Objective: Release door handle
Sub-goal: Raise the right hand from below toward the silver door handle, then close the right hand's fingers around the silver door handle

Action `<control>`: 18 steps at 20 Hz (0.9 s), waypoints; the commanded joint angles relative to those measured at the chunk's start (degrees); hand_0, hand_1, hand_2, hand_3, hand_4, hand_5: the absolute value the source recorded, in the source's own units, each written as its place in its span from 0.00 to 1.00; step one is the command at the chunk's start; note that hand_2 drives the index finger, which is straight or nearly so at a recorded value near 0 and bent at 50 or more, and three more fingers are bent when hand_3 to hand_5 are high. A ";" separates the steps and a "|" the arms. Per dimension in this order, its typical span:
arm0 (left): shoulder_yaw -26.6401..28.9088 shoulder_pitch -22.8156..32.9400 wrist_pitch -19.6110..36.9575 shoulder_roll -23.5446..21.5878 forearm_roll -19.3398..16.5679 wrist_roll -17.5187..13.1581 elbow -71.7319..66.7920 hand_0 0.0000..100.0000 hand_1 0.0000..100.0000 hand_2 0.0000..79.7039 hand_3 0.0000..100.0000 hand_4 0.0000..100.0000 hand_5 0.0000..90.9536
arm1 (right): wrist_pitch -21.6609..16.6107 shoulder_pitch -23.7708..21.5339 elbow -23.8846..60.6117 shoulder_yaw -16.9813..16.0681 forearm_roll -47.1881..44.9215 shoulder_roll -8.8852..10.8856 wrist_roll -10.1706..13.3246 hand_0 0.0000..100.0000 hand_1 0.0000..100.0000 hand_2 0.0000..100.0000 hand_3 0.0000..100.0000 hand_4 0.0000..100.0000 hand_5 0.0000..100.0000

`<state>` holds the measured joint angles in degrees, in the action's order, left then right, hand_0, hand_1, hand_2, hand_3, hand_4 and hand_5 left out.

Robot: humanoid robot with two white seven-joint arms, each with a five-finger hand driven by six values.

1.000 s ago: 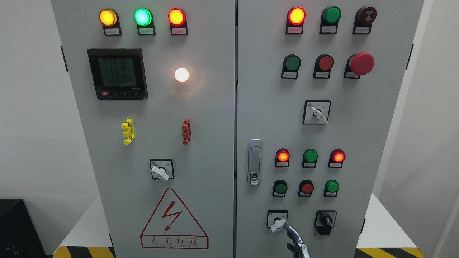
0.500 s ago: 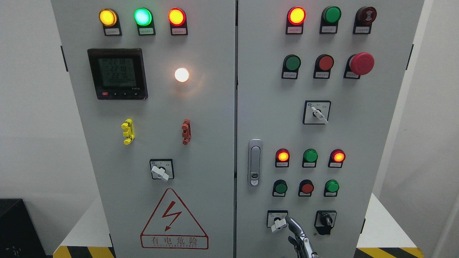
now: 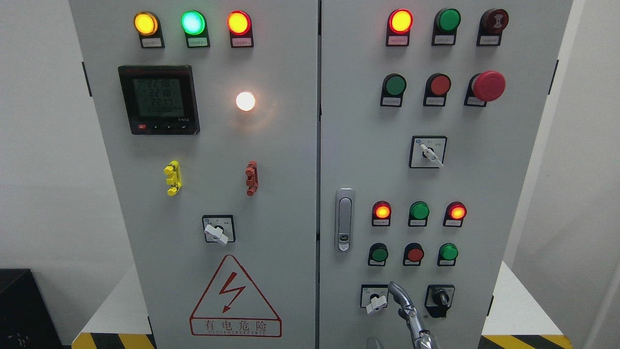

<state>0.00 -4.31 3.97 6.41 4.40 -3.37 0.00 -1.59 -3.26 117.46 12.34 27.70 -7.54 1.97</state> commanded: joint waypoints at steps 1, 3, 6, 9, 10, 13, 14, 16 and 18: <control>-1.23 0.00 -0.02 0.00 0.00 0.03 1.14 0.00 0.00 0.03 0.09 0.01 0.00 | 0.18 5.18 -3.02 0.32 16.22 -0.10 1.01 0.39 0.36 0.00 0.75 0.72 0.73; -1.23 0.00 -0.02 0.00 0.00 0.03 1.14 0.00 0.00 0.03 0.09 0.01 0.00 | 0.35 6.33 -3.81 2.33 21.58 -0.19 3.99 0.39 0.37 0.00 0.83 0.81 0.82; -1.23 0.00 -0.02 0.00 0.00 0.03 1.14 0.00 0.00 0.03 0.08 0.01 0.00 | 0.36 7.83 -5.74 3.74 28.17 -0.19 5.14 0.40 0.38 0.00 0.95 0.90 0.93; -1.23 0.00 -0.02 0.00 0.00 0.03 1.14 0.00 0.00 0.03 0.08 0.01 0.00 | 0.45 9.85 -8.03 4.18 33.81 -0.28 5.67 0.39 0.38 0.00 1.00 0.96 0.97; -1.23 0.00 -0.02 0.00 0.00 0.03 1.14 0.00 0.00 0.03 0.09 0.01 0.00 | 0.36 10.46 -8.73 4.45 34.95 -0.28 5.76 0.39 0.38 0.00 1.00 0.98 0.97; -1.23 0.00 -0.02 0.00 0.00 0.03 1.14 0.00 0.00 0.03 0.09 0.01 0.00 | 0.79 12.05 -11.19 4.71 38.82 -0.28 5.67 0.38 0.38 0.00 1.00 1.00 0.98; -1.23 0.00 -0.02 0.00 0.00 0.03 1.14 0.00 0.00 0.03 0.09 0.01 0.00 | 1.49 12.40 -12.07 4.80 40.14 -0.28 5.76 0.37 0.38 0.00 1.00 1.00 0.98; -1.23 0.00 -0.02 0.00 0.00 0.03 1.14 0.00 0.00 0.03 0.09 0.01 0.00 | 2.99 12.58 -13.30 5.06 42.34 -0.28 5.93 0.37 0.37 0.00 1.00 1.00 0.98; -1.23 0.00 -0.02 0.00 0.00 0.03 1.14 0.00 0.00 0.03 0.09 0.01 0.00 | 4.05 12.66 -13.75 5.94 43.75 -0.28 6.29 0.37 0.37 0.00 1.00 1.00 0.98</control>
<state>0.00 -4.31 3.97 6.41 4.39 -3.37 0.00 1.15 7.75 109.50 15.90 64.80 -7.75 7.84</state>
